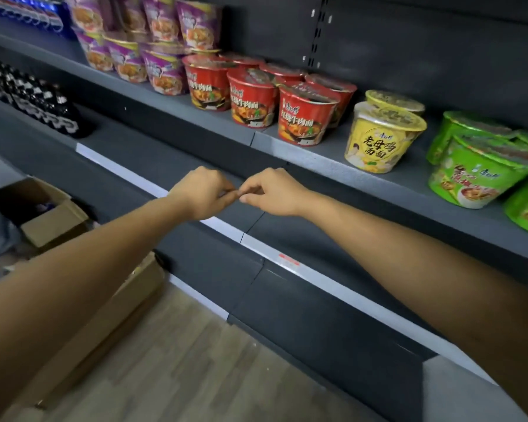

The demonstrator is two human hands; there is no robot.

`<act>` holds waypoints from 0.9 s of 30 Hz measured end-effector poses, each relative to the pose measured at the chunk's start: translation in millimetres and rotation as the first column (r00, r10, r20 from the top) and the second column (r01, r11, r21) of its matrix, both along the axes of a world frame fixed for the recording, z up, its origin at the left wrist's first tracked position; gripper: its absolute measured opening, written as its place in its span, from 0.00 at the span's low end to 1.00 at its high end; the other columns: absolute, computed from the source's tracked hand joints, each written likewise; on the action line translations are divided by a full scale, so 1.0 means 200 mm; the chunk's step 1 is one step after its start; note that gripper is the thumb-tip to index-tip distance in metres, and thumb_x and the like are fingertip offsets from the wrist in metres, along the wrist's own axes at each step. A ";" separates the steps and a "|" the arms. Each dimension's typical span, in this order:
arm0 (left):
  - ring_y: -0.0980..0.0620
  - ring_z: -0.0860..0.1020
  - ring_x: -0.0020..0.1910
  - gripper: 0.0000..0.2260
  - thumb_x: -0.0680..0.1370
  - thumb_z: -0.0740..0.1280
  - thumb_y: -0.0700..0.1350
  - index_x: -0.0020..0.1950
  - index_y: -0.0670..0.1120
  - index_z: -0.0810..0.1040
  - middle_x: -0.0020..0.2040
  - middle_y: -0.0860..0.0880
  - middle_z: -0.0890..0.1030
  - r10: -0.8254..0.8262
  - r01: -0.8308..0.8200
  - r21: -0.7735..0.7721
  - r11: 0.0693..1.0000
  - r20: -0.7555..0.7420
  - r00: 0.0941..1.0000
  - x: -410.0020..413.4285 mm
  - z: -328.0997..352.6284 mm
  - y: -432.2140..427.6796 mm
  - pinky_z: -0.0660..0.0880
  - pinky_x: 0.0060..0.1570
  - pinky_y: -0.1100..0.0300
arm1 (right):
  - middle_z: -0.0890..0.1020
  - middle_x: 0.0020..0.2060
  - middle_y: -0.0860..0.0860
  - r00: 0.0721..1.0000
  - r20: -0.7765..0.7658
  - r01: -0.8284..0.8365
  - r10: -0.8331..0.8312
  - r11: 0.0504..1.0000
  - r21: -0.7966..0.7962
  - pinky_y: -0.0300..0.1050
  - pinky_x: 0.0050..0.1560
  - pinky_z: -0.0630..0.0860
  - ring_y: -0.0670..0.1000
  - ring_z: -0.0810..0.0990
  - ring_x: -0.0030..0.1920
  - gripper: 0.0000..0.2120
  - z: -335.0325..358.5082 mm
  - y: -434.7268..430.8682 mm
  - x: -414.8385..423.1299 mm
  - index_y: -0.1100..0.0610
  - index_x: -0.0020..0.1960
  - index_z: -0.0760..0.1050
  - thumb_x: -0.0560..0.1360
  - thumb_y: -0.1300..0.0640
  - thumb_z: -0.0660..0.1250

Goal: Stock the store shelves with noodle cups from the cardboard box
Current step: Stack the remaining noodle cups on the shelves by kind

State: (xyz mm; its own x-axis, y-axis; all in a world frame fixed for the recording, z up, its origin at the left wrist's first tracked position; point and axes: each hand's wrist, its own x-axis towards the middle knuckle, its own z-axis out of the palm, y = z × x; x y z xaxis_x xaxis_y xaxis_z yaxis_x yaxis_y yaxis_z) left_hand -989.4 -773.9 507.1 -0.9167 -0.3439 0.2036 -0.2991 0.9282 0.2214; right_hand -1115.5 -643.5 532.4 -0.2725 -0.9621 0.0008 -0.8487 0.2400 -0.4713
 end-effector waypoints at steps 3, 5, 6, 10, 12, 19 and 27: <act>0.43 0.78 0.40 0.16 0.79 0.61 0.53 0.43 0.43 0.81 0.39 0.44 0.82 0.062 -0.064 0.048 0.997 0.038 0.997 0.07 -0.11 -0.12 0.76 0.44 0.50 | 0.83 0.45 0.47 0.998 0.032 -0.054 0.052 0.997 0.048 0.38 0.52 0.72 0.45 0.78 0.48 0.09 -0.07 -0.16 0.04 0.54 0.52 0.83 0.77 0.54 0.66; 0.43 0.78 0.40 0.14 0.79 0.62 0.52 0.43 0.43 0.81 0.39 0.44 0.82 0.101 -0.106 0.064 0.992 0.074 0.992 0.11 -0.17 -0.19 0.75 0.44 0.52 | 0.82 0.41 0.46 0.995 0.038 -0.091 0.088 0.993 0.080 0.38 0.49 0.72 0.46 0.77 0.46 0.08 -0.13 -0.28 0.06 0.55 0.49 0.83 0.76 0.54 0.66; 0.43 0.77 0.40 0.14 0.79 0.62 0.51 0.43 0.43 0.81 0.39 0.43 0.82 0.120 -0.125 0.058 0.990 0.092 0.988 0.13 -0.19 -0.22 0.74 0.43 0.53 | 0.82 0.40 0.47 0.993 0.042 -0.114 0.111 0.989 0.093 0.38 0.47 0.71 0.46 0.77 0.45 0.08 -0.16 -0.35 0.07 0.55 0.48 0.82 0.76 0.54 0.66; 0.45 0.75 0.42 0.14 0.80 0.61 0.51 0.46 0.43 0.80 0.43 0.44 0.82 0.206 -0.211 0.006 0.978 0.187 0.961 0.19 -0.23 -0.40 0.70 0.44 0.56 | 0.81 0.38 0.47 0.976 0.094 -0.207 0.195 0.969 0.138 0.36 0.40 0.70 0.46 0.75 0.41 0.07 -0.27 -0.63 0.09 0.55 0.47 0.82 0.76 0.54 0.67; 0.43 0.76 0.47 0.13 0.80 0.61 0.51 0.49 0.44 0.81 0.47 0.44 0.82 0.231 -0.239 0.011 0.971 0.210 0.950 0.23 -0.26 -0.51 0.72 0.47 0.55 | 0.80 0.37 0.46 0.965 0.123 -0.249 0.232 0.958 0.145 0.34 0.40 0.69 0.46 0.75 0.41 0.06 -0.31 -0.78 0.11 0.54 0.46 0.81 0.76 0.54 0.67; 0.42 0.78 0.47 0.13 0.79 0.61 0.50 0.50 0.44 0.82 0.47 0.43 0.83 0.316 -0.336 0.024 0.942 0.280 0.906 0.37 -0.40 -0.77 0.73 0.46 0.54 | 0.78 0.34 0.41 0.922 0.169 -0.377 0.348 0.908 0.182 0.34 0.41 0.70 0.42 0.74 0.38 0.05 -0.49 -1.16 0.19 0.52 0.46 0.82 0.75 0.53 0.68; 0.40 0.77 0.48 0.14 0.80 0.59 0.51 0.52 0.44 0.81 0.49 0.41 0.82 0.365 -0.399 0.039 0.916 0.331 0.870 0.60 -0.53 -1.12 0.66 0.41 0.58 | 0.84 0.43 0.55 0.893 0.183 -0.447 0.412 0.862 0.241 0.33 0.39 0.71 0.48 0.76 0.41 0.08 -0.61 -1.60 0.42 0.59 0.47 0.82 0.75 0.55 0.68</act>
